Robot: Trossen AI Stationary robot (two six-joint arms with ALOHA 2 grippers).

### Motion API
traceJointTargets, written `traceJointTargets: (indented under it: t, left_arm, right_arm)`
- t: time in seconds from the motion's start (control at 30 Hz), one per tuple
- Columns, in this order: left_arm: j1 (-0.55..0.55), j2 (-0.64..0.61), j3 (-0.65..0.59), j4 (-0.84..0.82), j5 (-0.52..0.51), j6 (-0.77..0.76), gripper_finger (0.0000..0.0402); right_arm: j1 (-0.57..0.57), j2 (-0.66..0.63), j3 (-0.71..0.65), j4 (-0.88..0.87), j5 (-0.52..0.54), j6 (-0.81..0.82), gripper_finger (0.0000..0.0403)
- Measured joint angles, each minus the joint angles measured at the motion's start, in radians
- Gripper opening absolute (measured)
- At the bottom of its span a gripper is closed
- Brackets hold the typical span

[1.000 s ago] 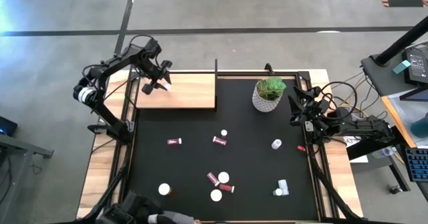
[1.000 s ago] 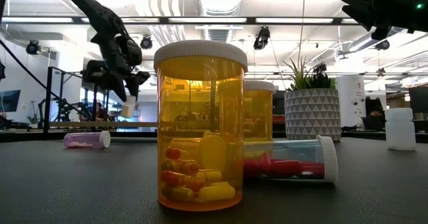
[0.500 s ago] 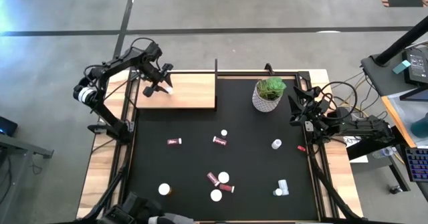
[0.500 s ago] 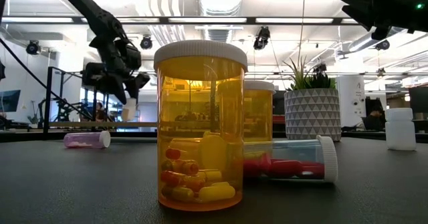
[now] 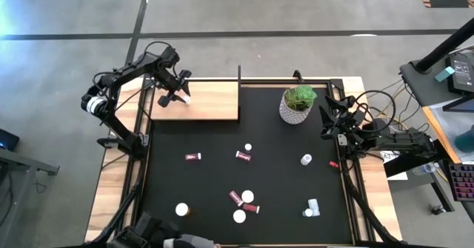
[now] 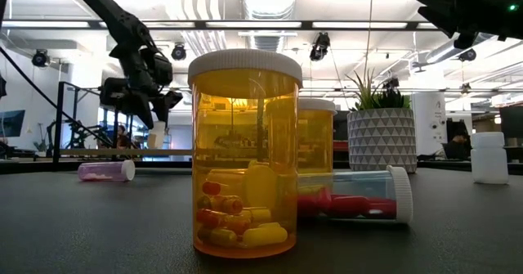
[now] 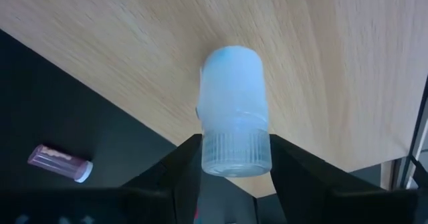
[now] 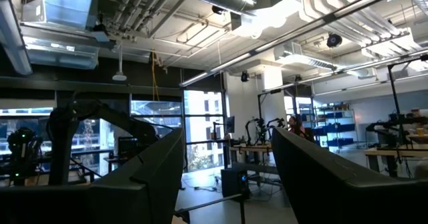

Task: Pick and place medicine bottles onto shelf by color
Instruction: Put the top white pill bottle on the shelf

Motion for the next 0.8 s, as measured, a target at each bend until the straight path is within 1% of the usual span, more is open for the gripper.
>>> traceJointTargets:
  t: [0.4, 0.5, 0.8]
  left_arm:
    - [0.006, 0.0, 0.005, 0.032, -0.05, 0.009, 0.0148]
    - [0.006, 0.0, 0.006, 0.042, -0.063, 0.032, 0.0148]
    - [0.006, 0.0, 0.014, 0.047, -0.073, 0.063, 0.0149]
  right_arm:
    - [0.0, 0.0, 0.0, 0.0, 0.0, 0.0, 0.0215]
    - [0.0, 0.0, 0.0, 0.0, 0.0, 0.0, 0.0215]
    - [0.0, 0.0, 0.0, 0.0, 0.0, 0.0, 0.0215]
